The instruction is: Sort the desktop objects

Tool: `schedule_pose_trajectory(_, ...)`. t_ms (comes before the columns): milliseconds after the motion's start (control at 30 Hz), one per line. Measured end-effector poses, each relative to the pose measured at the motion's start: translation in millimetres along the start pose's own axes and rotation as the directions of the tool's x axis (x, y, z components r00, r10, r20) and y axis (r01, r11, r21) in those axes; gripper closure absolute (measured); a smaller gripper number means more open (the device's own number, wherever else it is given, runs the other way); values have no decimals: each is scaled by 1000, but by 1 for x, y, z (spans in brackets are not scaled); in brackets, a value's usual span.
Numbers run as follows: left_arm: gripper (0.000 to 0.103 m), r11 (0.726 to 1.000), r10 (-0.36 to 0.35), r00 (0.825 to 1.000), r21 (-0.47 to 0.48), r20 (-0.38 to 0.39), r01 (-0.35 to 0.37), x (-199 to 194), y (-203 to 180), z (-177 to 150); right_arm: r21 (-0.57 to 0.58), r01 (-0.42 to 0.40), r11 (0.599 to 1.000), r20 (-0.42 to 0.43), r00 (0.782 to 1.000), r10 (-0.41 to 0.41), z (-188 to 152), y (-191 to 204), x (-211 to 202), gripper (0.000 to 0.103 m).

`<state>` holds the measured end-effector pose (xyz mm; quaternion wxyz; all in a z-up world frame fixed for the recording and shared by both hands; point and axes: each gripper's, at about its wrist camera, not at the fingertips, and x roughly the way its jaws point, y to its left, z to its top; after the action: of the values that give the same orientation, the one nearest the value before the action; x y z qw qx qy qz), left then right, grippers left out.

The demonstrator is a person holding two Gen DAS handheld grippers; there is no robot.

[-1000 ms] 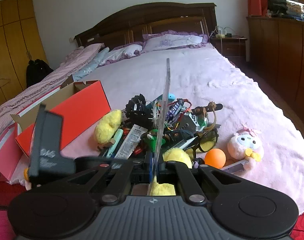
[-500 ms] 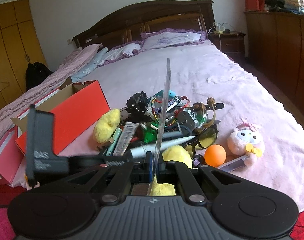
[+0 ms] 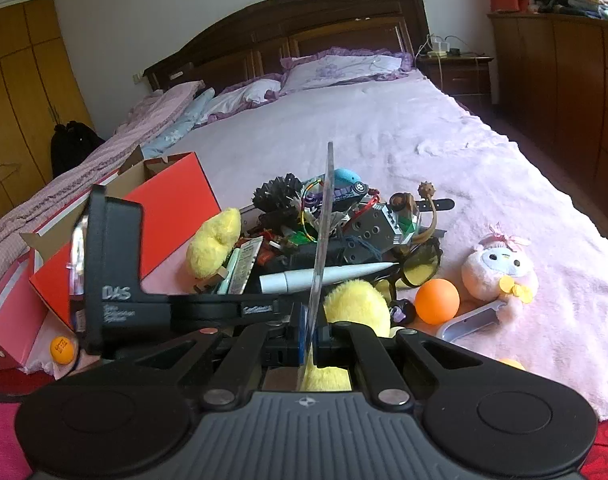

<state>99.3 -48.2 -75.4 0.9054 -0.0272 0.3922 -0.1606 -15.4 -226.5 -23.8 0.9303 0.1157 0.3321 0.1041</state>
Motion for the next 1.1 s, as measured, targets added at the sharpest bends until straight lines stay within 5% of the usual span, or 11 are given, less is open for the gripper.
schedule_pose_trajectory(133, 98, 996, 28, 999, 86, 40, -32, -32, -6, -6, -4, -15, 1000, 9, 1000, 15, 1, 4, -1, 99)
schedule_pose_trajectory(400, 100, 997, 47, 998, 66, 29, -49, -93, 10, -19, -25, -70, 997, 10, 997, 70, 1, 18, -3, 98)
schedule_pose_trajectory(767, 89, 995, 66, 997, 77, -40, -63, -55, 13, -27, -20, -47, 999, -39, 998, 46, -12, 20, 5, 97)
schedule_pose_trajectory(1100, 100, 997, 40, 999, 72, 19, -42, -67, 10, -19, -44, 0, 999, -35, 999, -1, -19, 18, 7, 101)
